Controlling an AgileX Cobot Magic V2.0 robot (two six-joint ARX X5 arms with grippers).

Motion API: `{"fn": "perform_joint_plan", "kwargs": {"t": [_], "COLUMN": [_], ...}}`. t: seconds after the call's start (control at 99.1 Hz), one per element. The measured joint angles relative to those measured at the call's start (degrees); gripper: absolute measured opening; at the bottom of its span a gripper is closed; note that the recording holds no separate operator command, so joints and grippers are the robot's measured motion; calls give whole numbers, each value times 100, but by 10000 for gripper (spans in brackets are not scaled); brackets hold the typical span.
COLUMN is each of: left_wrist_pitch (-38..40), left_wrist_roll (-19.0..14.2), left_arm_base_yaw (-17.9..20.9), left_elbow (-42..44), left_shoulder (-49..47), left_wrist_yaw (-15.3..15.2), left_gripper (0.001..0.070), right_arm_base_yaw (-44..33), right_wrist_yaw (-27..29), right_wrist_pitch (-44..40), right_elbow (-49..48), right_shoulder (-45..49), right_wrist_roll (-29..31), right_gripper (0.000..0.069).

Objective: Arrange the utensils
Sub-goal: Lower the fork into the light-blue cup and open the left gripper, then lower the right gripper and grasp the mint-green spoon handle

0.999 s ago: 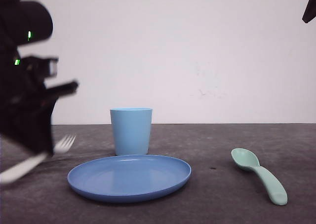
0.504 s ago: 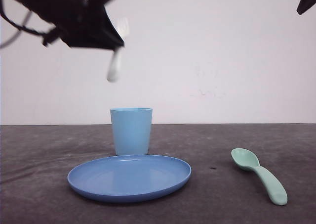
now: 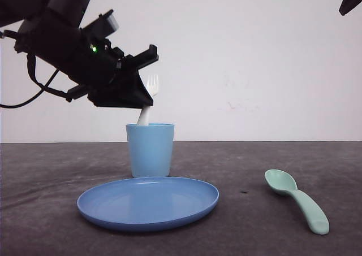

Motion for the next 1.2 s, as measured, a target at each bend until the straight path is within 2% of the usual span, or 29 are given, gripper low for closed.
{"fn": "perform_joint_plan", "kwargs": {"t": [0.131,0.222,0.424,0.575,0.857,0.999,1.2], "left_wrist_pitch": [111,74,-125,-702,-2323,-3073,-3707], "left_wrist_roll": [-101,-186,-247,-262,-262,-262,-262], "left_arm_base_yaw": [-4,-4,-44,-90,-192,-192,-192], "left_elbow": [0,0,-2,0,0,0,-2], "left_shoulder": [-17,-114,-953,-1886,-3508,-4109,-4610], "left_wrist_yaw": [0,0,11,26,33,33,33], "left_gripper": [244,294,297,297,297,297,297], "right_arm_base_yaw": [2,52,518,1154,2299,2774,3165], "right_wrist_yaw": [0,2,2,39,935,1235,1742], "right_wrist_pitch": [-35,-133,-466,-850,-922,-595,-328], "right_elbow": [0,0,22,22,22,22,22], "right_shoulder": [0,7,343,887,2295,2870,3504], "right_wrist_roll": [0,68,501,964,2055,2559,3049], "right_gripper": [426,426,421,413,401,399,282]}}
